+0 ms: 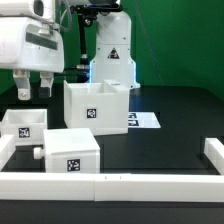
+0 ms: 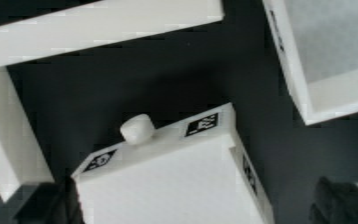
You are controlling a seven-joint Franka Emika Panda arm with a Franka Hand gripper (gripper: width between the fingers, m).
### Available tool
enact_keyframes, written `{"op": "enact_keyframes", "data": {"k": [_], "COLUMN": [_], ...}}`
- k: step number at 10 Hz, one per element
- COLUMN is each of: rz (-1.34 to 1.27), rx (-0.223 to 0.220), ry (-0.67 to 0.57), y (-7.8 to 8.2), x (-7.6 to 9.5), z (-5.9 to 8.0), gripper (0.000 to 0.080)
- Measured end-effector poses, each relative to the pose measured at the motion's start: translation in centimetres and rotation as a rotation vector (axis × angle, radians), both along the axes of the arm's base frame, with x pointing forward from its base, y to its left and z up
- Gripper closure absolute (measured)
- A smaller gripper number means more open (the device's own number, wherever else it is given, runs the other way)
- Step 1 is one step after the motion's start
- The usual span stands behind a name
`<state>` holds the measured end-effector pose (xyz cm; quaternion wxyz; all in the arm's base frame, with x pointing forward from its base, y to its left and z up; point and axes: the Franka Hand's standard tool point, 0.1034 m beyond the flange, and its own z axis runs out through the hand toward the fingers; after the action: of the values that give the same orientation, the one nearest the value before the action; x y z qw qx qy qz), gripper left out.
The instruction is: Assemble drawer
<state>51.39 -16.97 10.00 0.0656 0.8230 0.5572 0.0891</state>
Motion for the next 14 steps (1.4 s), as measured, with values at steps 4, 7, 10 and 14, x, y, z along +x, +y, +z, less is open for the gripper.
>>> {"op": "enact_keyframes", "data": {"k": [4, 7, 10, 14], "rz": [-0.802, -1.02, -1.398, -1.891], "rx": [0.199, 0.256, 0.348, 0.406], "ry": [-0.015, -0.002, 0.041, 0.145], "y": [3.0, 3.3, 5.1, 10.2], "x": [-0.2, 0.6, 0.6, -2.3], "z": [0.3, 0.5, 1.1, -0.1], "gripper": [0.015, 0.015, 0.015, 0.015]}}
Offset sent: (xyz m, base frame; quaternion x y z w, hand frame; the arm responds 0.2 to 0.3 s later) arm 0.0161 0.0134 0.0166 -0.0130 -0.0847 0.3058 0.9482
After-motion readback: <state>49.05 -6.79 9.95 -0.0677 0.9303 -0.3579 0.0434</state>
